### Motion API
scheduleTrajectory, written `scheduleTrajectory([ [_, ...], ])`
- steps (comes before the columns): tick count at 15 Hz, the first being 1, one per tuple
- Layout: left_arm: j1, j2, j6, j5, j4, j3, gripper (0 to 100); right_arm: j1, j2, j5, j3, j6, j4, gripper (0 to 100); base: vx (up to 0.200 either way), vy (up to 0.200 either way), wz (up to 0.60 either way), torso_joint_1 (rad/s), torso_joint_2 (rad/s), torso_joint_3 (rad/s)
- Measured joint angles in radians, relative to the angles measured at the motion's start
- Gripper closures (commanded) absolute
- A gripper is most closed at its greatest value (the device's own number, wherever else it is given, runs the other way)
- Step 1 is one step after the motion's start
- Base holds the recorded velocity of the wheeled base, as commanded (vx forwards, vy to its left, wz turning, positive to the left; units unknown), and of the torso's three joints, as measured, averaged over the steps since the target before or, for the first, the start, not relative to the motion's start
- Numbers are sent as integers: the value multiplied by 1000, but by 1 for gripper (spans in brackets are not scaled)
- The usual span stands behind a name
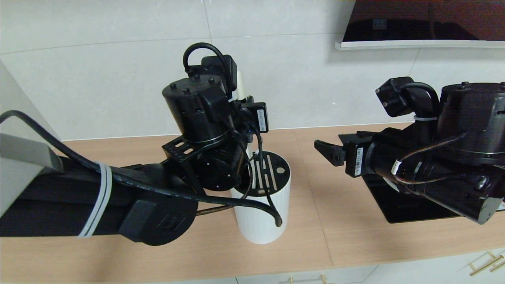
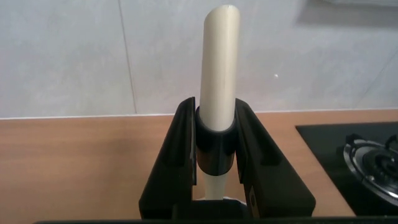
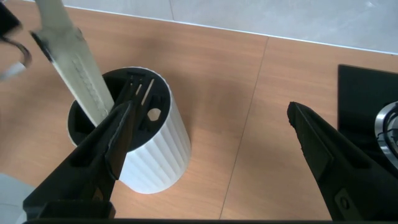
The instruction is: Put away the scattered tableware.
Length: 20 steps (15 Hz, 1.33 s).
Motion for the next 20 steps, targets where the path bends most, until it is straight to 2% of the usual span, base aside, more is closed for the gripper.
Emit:
scheduleTrajectory([
  [3, -8, 17, 0, 0, -2, 17, 100, 0, 0, 0, 0, 0, 0, 0, 0, 0, 0, 0, 0, 0],
  [15, -18, 83, -2, 13, -120, 137, 100, 1, 0, 0, 0, 0, 0, 0, 0, 0, 0, 0, 0, 0],
  [16, -19, 85, -2, 15, -122, 139, 0, 0, 0, 0, 0, 0, 0, 0, 0, 0, 0, 0, 0, 0],
  [20, -32, 87, -3, 15, -121, 150, 0, 0, 0, 0, 0, 0, 0, 0, 0, 0, 0, 0, 0, 0],
])
